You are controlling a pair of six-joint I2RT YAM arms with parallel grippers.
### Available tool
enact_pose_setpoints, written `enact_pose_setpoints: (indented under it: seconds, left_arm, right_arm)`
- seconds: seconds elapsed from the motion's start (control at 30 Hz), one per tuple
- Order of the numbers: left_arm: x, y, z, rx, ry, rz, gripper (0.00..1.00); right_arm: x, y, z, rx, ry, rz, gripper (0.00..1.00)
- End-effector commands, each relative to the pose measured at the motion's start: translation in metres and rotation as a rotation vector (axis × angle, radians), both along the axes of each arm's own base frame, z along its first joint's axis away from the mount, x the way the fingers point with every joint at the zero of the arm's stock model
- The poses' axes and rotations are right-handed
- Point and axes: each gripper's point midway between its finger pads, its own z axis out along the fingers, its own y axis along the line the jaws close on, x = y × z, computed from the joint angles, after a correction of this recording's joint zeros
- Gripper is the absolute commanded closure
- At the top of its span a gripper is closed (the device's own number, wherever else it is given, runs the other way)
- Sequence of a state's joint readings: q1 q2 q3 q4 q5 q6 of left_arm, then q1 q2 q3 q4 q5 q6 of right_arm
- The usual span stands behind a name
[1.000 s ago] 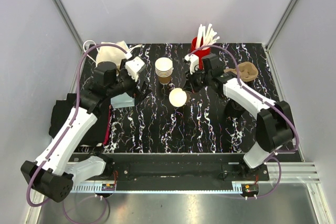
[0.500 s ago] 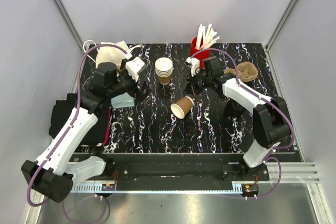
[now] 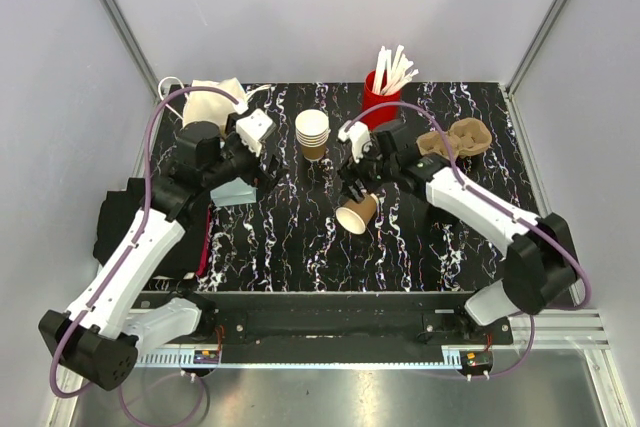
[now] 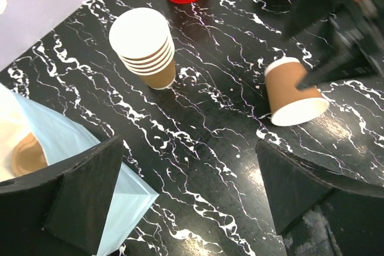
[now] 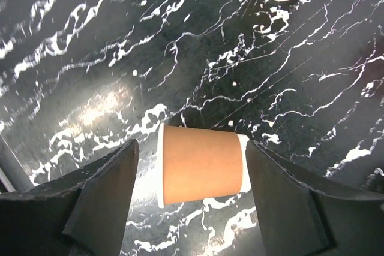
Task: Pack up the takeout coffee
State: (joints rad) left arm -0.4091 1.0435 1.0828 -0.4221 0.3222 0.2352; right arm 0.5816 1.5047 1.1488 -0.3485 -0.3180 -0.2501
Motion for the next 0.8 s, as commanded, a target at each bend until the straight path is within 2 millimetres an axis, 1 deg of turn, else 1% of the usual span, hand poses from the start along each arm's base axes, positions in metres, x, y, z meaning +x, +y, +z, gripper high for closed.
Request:
enact_pose_setpoints:
  seconds: [0.0,0.03,0.1,0.13,0.2,0.23,0.3,0.33,0.37,0.4,0.43,0.5,0.53,0.6,0.63,0.77]
  left_arm:
    - [0.009,0.009,0.017,-0.034,-0.077,0.061,0.01]
    - [0.009,0.01,0.018,-0.035,-0.082,0.067,0.01]
    - [0.01,0.013,0.017,-0.037,-0.08,0.075,0.01]
    - [0.01,0.014,0.018,-0.039,-0.081,0.079,0.01]
    - [0.011,0.016,0.018,-0.04,-0.082,0.087,0.01]
    - [0.011,0.018,0.019,-0.04,-0.085,0.092,0.01]
    - [0.011,0.019,0.019,-0.042,-0.085,0.097,0.01]
    - [0.011,0.019,0.02,-0.045,-0.087,0.097,0.01]
    - [0.011,0.02,0.02,-0.046,-0.086,0.099,0.01]
    - [0.011,0.019,0.019,-0.048,-0.084,0.097,0.01]
    - [0.012,0.02,0.02,-0.051,-0.086,0.099,0.01]
    - [0.012,0.02,0.019,-0.051,-0.085,0.099,0.01]
    - [0.012,0.021,0.019,-0.054,-0.084,0.102,0.01]
    - [0.012,0.021,0.02,-0.059,-0.083,0.1,0.01]
    - [0.012,0.021,0.019,-0.06,-0.078,0.101,0.01]
    - [0.013,0.022,0.017,-0.065,-0.074,0.103,0.01]
  right_arm:
    - [-0.017,-0.011,0.003,-0.134,-0.116,0.037,0.21]
    - [-0.025,-0.01,-0.003,-0.17,-0.124,0.05,0.21]
    - [-0.032,-0.014,-0.004,-0.209,-0.153,0.068,0.21]
    - [-0.035,-0.02,-0.012,-0.25,-0.161,0.056,0.21]
    - [-0.043,-0.021,-0.017,-0.291,-0.183,0.082,0.21]
    - [-0.048,-0.025,-0.025,-0.313,-0.177,0.09,0.21]
    - [-0.056,-0.027,-0.029,-0.352,-0.199,0.104,0.21]
    - [-0.058,-0.033,-0.037,-0.386,-0.201,0.097,0.21]
    - [-0.059,-0.033,-0.037,-0.396,-0.215,0.099,0.21]
    - [-0.06,-0.038,-0.043,-0.42,-0.215,0.093,0.21]
    - [-0.057,-0.044,-0.045,-0.444,-0.227,0.076,0.22]
    - [-0.055,-0.049,-0.051,-0.478,-0.242,0.077,0.23]
    - [-0.055,-0.054,-0.055,-0.504,-0.244,0.072,0.25]
    - [-0.055,-0.057,-0.06,-0.528,-0.258,0.067,0.27]
    - [-0.052,-0.06,-0.061,-0.544,-0.272,0.051,0.29]
    - [-0.047,-0.06,-0.065,-0.572,-0.306,0.043,0.42]
